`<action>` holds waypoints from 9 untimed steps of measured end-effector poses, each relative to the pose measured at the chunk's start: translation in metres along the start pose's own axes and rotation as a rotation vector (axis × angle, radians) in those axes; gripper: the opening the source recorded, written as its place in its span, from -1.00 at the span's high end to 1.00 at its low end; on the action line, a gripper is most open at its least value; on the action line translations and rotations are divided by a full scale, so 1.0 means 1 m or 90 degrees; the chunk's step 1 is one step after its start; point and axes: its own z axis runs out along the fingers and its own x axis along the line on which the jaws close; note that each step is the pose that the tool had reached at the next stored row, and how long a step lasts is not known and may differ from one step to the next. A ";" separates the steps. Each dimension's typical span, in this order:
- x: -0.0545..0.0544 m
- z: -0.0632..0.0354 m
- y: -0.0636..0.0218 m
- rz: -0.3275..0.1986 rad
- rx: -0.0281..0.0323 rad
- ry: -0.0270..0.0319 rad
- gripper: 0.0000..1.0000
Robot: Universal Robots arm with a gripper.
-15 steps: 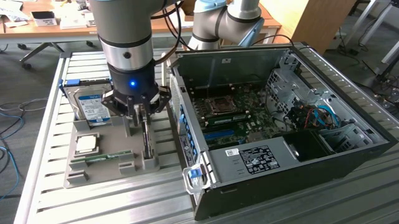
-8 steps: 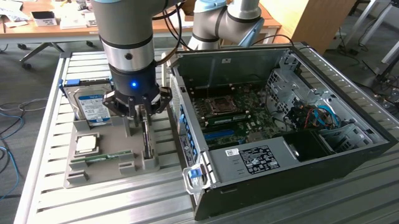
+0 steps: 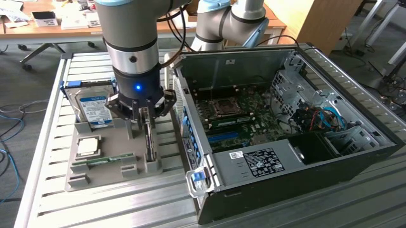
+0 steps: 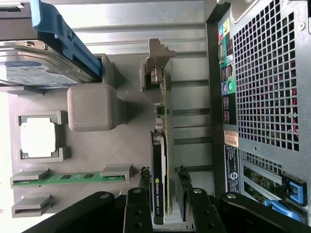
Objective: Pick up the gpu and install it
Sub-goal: 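Pick up the gpu and move the gpu toward the slot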
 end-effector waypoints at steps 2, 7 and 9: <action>0.000 0.0002 -0.0001 0.000 0.0001 0.0001 0.29; 0.000 0.0003 0.0000 0.000 0.0000 0.0000 0.29; 0.000 0.0003 0.0000 0.000 0.0000 0.0000 0.26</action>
